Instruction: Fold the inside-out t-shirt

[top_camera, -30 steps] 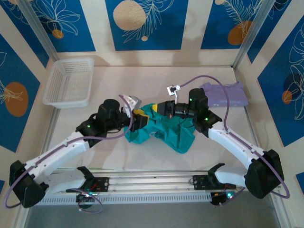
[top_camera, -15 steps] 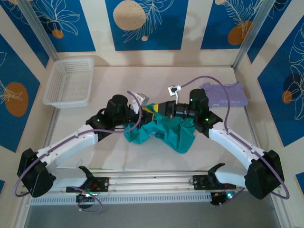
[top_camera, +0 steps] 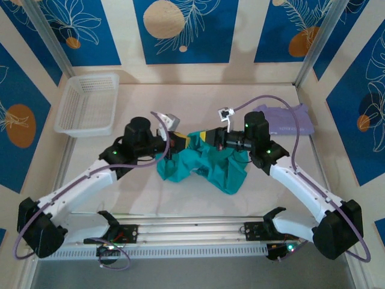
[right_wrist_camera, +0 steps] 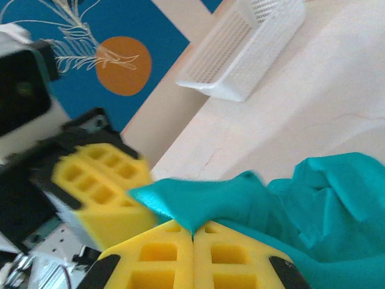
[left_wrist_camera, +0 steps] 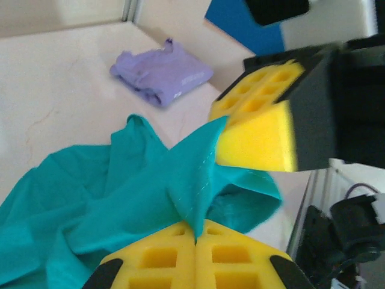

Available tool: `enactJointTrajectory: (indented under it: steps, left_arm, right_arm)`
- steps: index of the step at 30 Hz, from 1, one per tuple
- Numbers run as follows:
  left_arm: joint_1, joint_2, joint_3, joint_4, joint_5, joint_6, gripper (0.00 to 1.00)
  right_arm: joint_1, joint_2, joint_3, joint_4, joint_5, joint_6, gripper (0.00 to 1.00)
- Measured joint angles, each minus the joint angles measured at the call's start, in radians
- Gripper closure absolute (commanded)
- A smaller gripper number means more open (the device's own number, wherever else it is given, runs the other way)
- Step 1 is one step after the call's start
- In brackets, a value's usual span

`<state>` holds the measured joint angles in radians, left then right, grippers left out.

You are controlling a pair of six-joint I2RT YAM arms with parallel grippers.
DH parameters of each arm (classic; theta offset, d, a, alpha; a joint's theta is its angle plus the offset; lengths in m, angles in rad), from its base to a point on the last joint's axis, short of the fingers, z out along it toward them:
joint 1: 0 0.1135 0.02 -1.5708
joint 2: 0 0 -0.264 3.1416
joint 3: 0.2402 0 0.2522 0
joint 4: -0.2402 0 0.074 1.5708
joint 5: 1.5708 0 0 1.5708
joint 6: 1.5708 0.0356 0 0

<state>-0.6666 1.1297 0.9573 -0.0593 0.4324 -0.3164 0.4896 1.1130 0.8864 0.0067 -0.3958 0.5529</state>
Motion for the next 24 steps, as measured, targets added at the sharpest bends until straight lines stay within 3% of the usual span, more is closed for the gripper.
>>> enactJointTrajectory:
  steps: [4, 8, 13, 18, 24]
  left_arm:
    - [0.090, -0.069, -0.006, 0.102, 0.118, -0.159, 1.00]
    - [0.106, -0.068, -0.002, 0.135, 0.171, -0.264, 1.00]
    - [0.110, -0.043, -0.002, 0.169, 0.197, -0.382, 1.00]
    - [0.110, -0.042, -0.002, 0.168, 0.194, -0.397, 1.00]
    - [0.110, -0.039, -0.001, 0.155, 0.191, -0.393, 1.00]
  right_arm:
    - [0.045, 0.035, 0.117, -0.079, 0.087, -0.117, 1.00]
    - [0.098, 0.072, 0.192, -0.144, 0.209, -0.224, 0.99]
    - [0.142, 0.106, 0.232, -0.250, 0.364, -0.319, 0.83]
    - [0.142, 0.100, 0.236, -0.356, 0.455, -0.368, 0.69]
    - [0.161, -0.043, 0.163, -0.391, 0.439, -0.421, 0.63]
